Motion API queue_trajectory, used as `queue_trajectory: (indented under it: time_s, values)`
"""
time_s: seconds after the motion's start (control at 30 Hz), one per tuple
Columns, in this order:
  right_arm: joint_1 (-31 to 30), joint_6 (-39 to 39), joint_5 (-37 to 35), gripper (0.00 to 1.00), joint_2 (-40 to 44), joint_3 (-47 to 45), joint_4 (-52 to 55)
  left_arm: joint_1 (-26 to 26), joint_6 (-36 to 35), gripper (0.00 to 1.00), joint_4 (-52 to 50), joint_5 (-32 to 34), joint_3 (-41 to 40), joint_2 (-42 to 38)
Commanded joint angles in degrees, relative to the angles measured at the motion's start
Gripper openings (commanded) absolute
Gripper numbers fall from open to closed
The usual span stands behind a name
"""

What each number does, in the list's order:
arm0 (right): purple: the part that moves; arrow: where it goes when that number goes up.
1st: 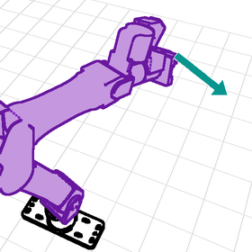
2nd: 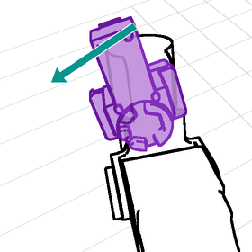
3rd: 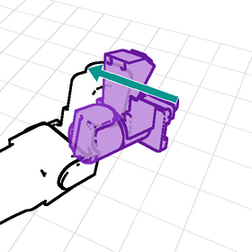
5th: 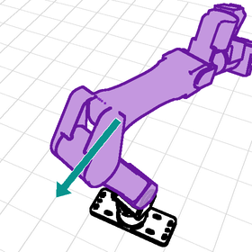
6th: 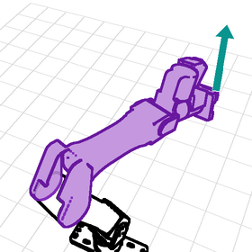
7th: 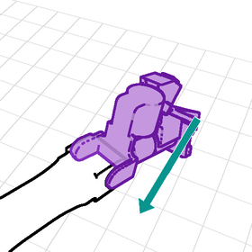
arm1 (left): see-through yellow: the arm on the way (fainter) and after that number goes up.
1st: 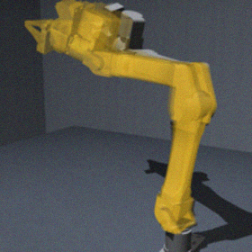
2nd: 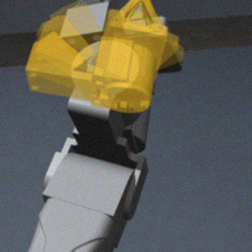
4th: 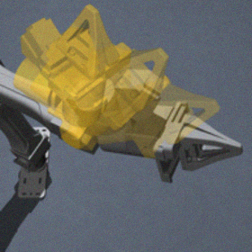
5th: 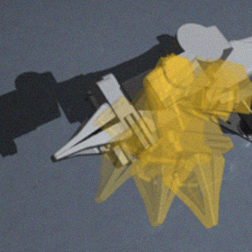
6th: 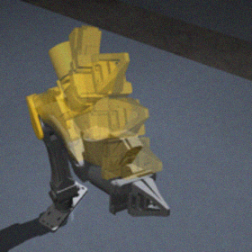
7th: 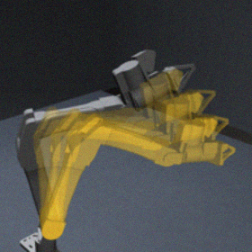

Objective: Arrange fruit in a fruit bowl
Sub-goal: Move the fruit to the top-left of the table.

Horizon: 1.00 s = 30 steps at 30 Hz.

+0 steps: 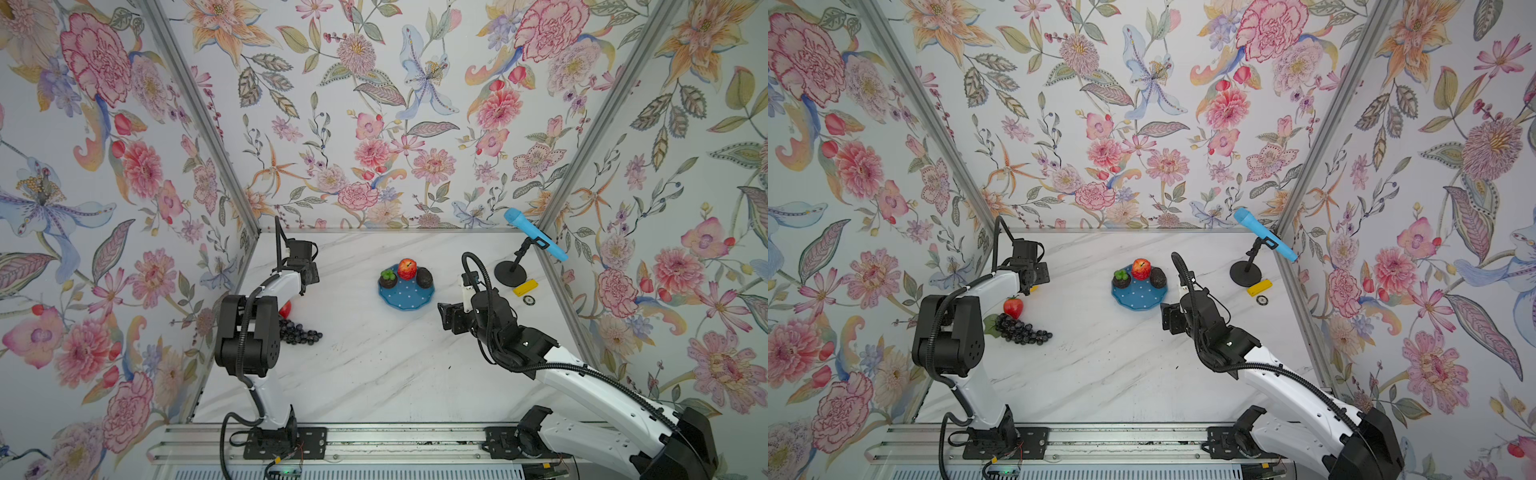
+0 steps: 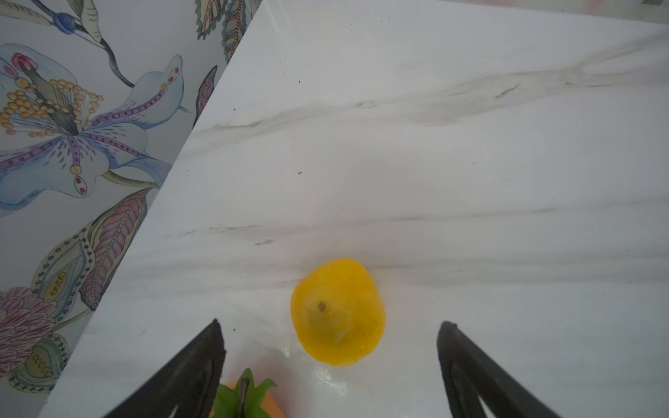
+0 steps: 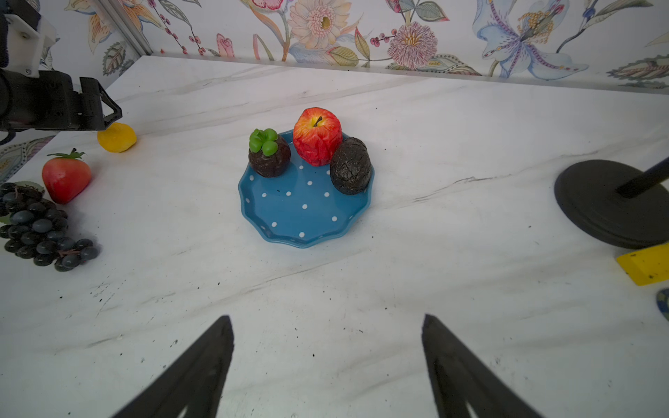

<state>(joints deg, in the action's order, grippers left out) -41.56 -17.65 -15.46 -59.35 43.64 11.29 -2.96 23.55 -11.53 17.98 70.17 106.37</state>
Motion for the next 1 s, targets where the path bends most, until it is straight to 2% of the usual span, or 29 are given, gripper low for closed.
queue_trajectory:
  time_s: [0.0, 0.33, 0.8, 0.97]
  values:
    - [0.34, -0.92, 0.6, 0.83, 0.12, -0.14, 0.33, 1.21, -1.19, 0.94, -2.35, -1.22, 1.96, 1.93]
    - [0.18, -2.27, 3.07, 0.83, -0.63, 0.99, 0.19, 3.08, -1.6, 0.87, -2.27, -6.16, 4.36, 6.41]
    - [0.3, -2.56, 2.7, 0.83, -1.64, 0.66, 0.05, 3.49, -1.84, 0.81, -1.49, -7.51, 6.01, 9.73]
    - [0.3, -2.71, 2.81, 0.83, -1.82, 0.48, 0.13, 3.42, -1.66, 0.75, -1.38, -8.85, 6.63, 10.64]
